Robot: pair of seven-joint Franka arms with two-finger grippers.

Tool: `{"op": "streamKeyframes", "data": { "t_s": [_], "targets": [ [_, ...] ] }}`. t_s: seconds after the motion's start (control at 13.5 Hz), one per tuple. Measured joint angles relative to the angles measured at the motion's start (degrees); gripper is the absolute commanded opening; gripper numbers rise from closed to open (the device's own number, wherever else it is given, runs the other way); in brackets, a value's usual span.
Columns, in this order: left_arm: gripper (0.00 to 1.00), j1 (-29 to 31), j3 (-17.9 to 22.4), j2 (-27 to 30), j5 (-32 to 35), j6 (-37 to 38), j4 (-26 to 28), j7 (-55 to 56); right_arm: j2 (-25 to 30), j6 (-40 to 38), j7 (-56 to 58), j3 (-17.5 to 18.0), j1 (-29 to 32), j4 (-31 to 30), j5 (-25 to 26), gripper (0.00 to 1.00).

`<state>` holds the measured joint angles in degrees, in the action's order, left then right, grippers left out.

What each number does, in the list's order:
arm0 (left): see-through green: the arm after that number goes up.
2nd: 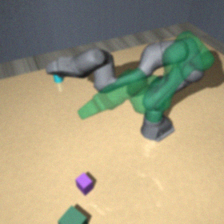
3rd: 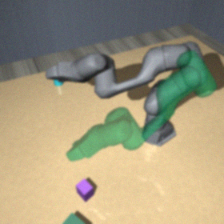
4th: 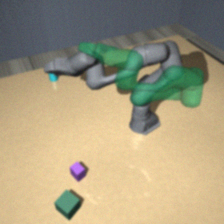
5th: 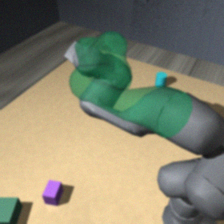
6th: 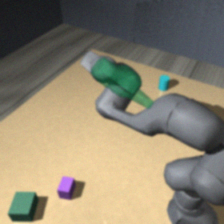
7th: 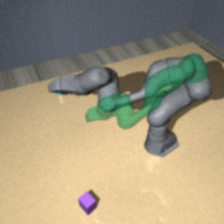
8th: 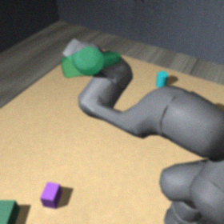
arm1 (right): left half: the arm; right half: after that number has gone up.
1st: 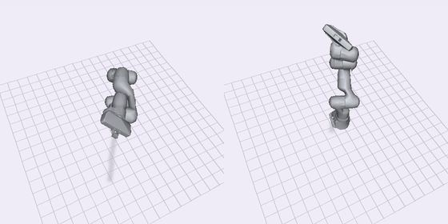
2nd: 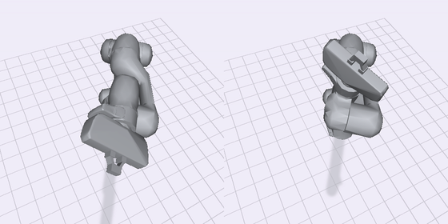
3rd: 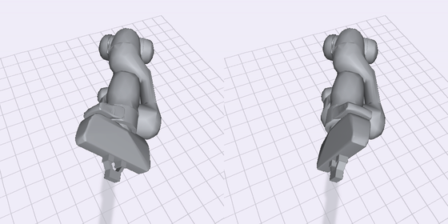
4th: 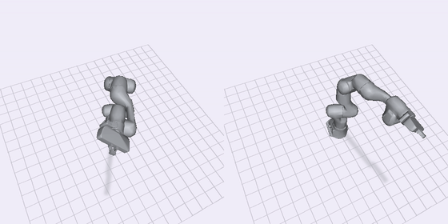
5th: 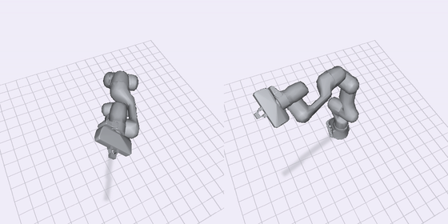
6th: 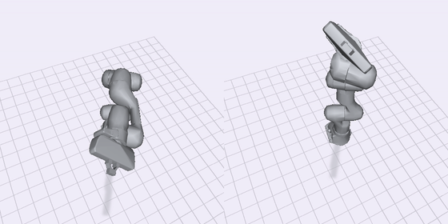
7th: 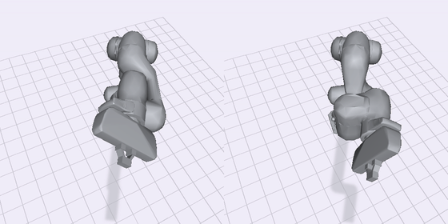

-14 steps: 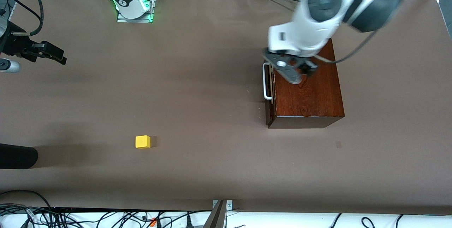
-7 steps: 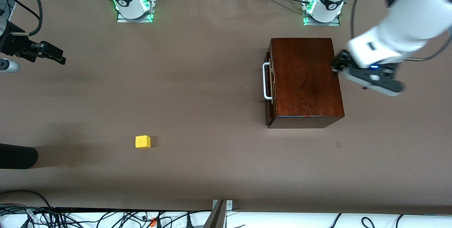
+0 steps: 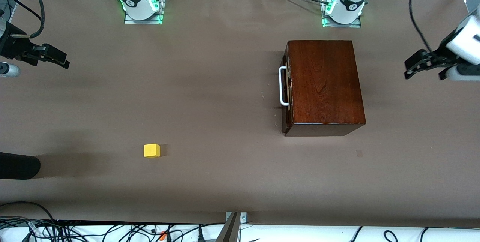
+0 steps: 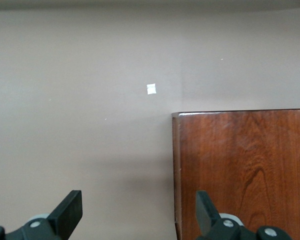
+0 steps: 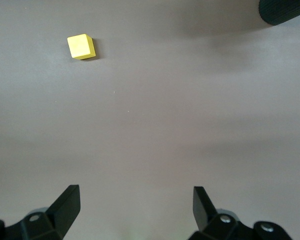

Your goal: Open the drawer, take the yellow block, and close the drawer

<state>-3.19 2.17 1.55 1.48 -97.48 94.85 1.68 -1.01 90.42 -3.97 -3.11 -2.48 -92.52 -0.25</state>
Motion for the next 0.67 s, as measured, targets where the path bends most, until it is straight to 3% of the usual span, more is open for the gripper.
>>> {"op": "streamKeyframes", "data": {
  "t_s": [0.67],
  "targets": [
    [1.0,-0.5,0.3,1.2,0.0,1.5,1.3,-0.4,0.0,0.0,0.0,0.0,0.0,0.1,0.0,1.0]
  ]
}}
